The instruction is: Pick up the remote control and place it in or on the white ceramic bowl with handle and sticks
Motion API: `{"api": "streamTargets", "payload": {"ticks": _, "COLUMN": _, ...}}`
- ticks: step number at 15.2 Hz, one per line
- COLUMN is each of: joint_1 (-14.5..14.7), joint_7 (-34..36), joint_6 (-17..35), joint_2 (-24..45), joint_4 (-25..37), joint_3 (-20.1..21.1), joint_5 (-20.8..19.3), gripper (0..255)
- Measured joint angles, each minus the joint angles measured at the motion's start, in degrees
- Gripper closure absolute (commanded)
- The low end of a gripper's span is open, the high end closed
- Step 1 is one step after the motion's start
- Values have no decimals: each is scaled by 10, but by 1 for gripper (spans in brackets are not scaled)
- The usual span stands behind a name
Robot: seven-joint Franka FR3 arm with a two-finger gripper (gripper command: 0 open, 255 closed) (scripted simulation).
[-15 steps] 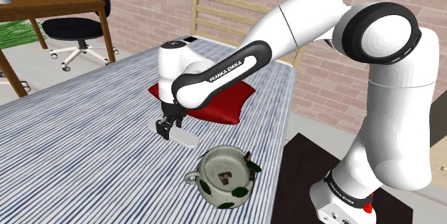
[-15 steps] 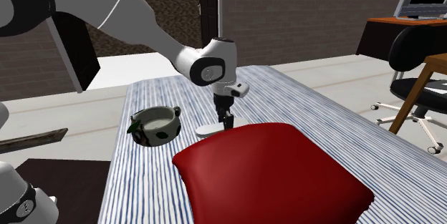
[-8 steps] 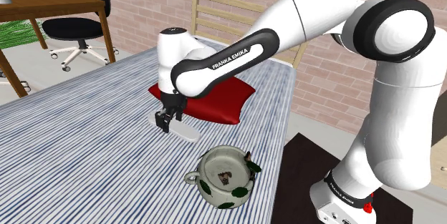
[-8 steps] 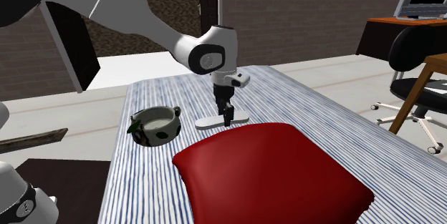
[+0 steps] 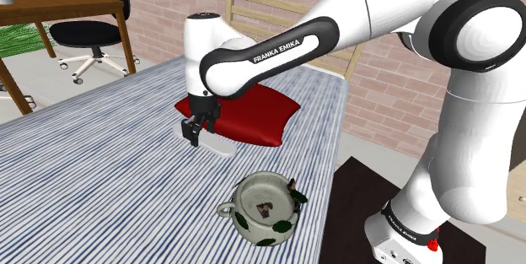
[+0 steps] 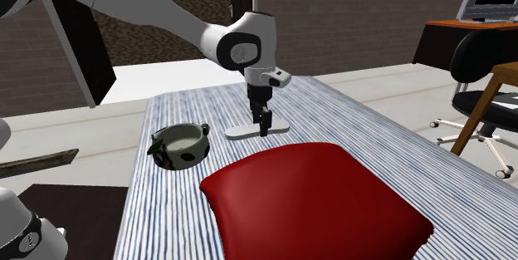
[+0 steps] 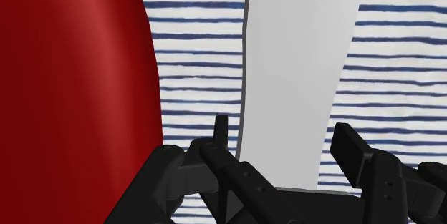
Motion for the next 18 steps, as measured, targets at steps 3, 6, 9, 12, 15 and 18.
{"api": "streamTargets", "payload": {"ticks": 3, "joint_1": -1, "joint_7": -2, "joint_6": -18, "joint_2": -13, "joint_4": 5, "joint_3": 2, "joint_5": 4, "gripper": 255}}
{"api": "streamTargets", "payload": {"ticks": 6, "joint_1": -1, "joint_7": -3, "joint_6": -38, "joint_2": -21, "joint_4": 18, "joint_3": 4, "joint_5": 7, "gripper": 255}}
{"api": "streamTargets", "payload": {"ticks": 9, "joint_1": -4, "joint_7": -7, "joint_6": -57, "joint_2": -33, "joint_4": 25, "joint_3": 4, "joint_5": 12, "gripper": 255}}
{"api": "streamTargets", "payload": {"ticks": 12, "joint_1": -3, "joint_7": -7, "joint_6": -78, "joint_2": -41, "joint_4": 39, "joint_3": 6, "joint_5": 15, "gripper": 255}}
{"api": "streamTargets", "payload": {"ticks": 15, "joint_1": -4, "joint_7": -9, "joint_6": -101, "joint_2": -44, "joint_4": 59, "joint_3": 6, "joint_5": 16, "gripper": 255}}
{"api": "streamTargets", "payload": {"ticks": 18, "joint_1": -3, "joint_7": -6, "joint_6": -99, "joint_2": -69, "joint_4": 33, "joint_3": 10, "joint_5": 23, "gripper": 255}}
